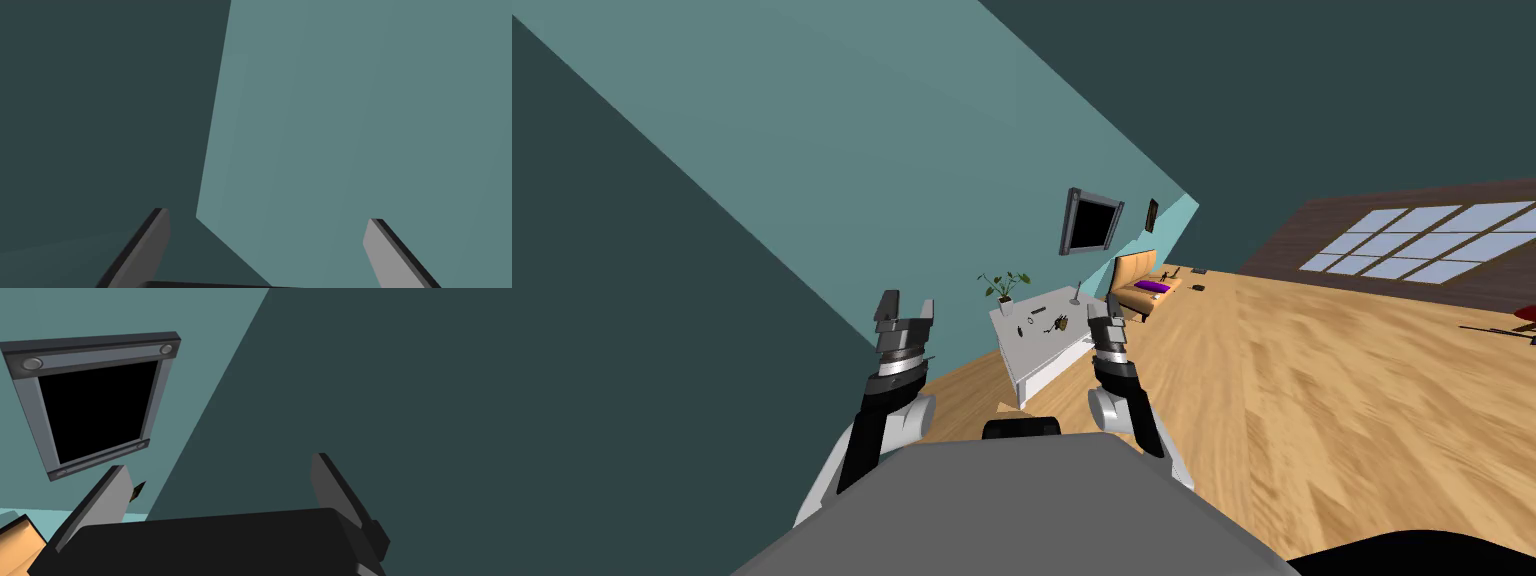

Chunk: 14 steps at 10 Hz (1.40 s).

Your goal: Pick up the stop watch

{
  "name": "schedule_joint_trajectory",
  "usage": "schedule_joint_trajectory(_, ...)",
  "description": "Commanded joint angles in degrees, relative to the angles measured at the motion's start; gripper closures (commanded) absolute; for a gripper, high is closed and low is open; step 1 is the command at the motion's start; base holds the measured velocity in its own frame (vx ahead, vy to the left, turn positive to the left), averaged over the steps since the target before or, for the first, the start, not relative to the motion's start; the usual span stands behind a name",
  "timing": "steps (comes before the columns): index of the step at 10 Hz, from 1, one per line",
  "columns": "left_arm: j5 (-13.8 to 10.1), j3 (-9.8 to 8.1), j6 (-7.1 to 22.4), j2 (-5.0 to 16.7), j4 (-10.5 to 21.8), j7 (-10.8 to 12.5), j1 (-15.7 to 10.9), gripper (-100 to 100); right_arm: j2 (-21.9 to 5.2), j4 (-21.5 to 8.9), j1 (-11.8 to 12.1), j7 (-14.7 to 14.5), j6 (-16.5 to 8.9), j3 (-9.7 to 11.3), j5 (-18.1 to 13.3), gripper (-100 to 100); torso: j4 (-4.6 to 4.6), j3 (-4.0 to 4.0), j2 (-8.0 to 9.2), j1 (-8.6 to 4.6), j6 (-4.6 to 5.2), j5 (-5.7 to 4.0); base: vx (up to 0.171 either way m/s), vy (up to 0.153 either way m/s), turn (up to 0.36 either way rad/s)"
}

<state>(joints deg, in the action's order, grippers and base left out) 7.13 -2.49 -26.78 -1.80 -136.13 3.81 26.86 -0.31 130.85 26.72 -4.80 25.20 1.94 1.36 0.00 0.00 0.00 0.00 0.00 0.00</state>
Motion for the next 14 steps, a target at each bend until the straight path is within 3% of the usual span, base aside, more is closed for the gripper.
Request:
schedule_joint_trajectory(1, 0.0, 0.00, 0.0, 0.0, 0.0, 0.0, 0.0, 0, -1.8, -0.6, 0.3, 0.0, -0.3, 0.1, -0.2, -100, 0.00, 0.00, 0.00, 0.00, 0.00, 0.00, -0.012, 0.007, 0.050)
schedule_joint_trajectory(5, 0.0, 0.00, 0.0, 0.0, 0.0, 0.0, 0.0, 0, -7.6, -3.6, 1.7, -0.2, -2.2, 0.9, -1.4, -100, 0.04, 0.11, 0.20, 0.06, -0.01, 0.01, -0.046, 0.020, 0.094)
schedule_joint_trajectory(6, 0.0, 0.00, 0.0, 0.0, 0.0, 0.0, 0.0, 0, -7.6, -3.6, 1.7, -0.2, -2.2, 0.9, -1.4, -100, 0.05, 0.13, 0.23, 0.10, -0.01, 0.02, -0.046, 0.017, 0.036)
schedule_joint_trajectory(14, 0.0, 0.01, 0.0, 0.0, 0.0, 0.0, 0.0, 0, -19.7, -13.8, 7.2, -1.0, -8.7, 3.9, -5.5, -100, 0.11, 0.29, 0.49, 0.19, 0.00, 0.05, -0.099, 0.045, 0.155)
